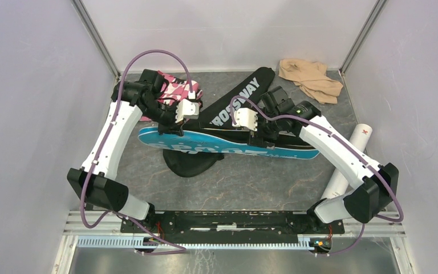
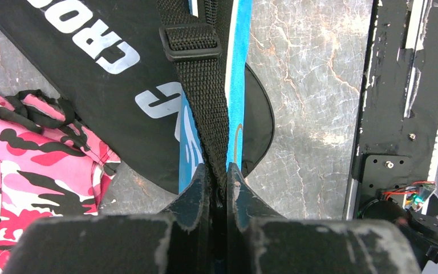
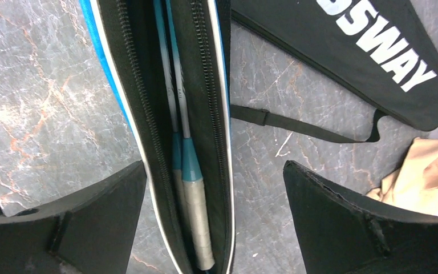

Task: Pack up the badminton gear
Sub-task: Adjust the racket bag at the center of the board.

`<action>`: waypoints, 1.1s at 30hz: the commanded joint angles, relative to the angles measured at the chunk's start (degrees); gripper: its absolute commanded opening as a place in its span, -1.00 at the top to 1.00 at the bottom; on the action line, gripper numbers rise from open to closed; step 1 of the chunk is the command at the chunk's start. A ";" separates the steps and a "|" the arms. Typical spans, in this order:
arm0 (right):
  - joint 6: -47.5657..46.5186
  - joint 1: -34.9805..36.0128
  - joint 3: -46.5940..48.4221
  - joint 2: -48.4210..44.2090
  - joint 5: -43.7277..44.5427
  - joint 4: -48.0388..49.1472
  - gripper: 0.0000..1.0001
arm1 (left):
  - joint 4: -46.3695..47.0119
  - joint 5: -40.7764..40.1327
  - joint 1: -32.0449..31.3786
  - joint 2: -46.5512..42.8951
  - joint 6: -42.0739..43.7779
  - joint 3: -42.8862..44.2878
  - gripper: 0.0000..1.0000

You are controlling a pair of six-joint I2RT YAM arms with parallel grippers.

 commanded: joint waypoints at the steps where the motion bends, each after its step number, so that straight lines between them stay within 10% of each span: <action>1: -1.64 -0.17 0.32 -1.42 -1.84 1.38 -0.96 | -0.43 4.40 -0.29 0.42 0.31 3.11 0.96; 18: -4.47 -0.11 0.53 6.87 -7.26 1.33 -0.89 | -0.39 5.92 -0.38 1.27 0.02 3.04 0.96; 25: -4.96 -0.07 -1.42 6.18 -9.37 1.03 0.16 | -0.42 8.33 -0.29 3.37 -2.40 5.44 0.93; 29: -4.05 -0.08 -2.51 4.85 -8.78 2.05 0.91 | 0.10 9.54 -0.29 4.58 -4.33 6.71 0.50; 33: -2.25 -0.27 -2.34 4.78 -8.15 2.34 1.00 | 3.49 10.81 -0.29 2.96 -5.99 5.24 0.00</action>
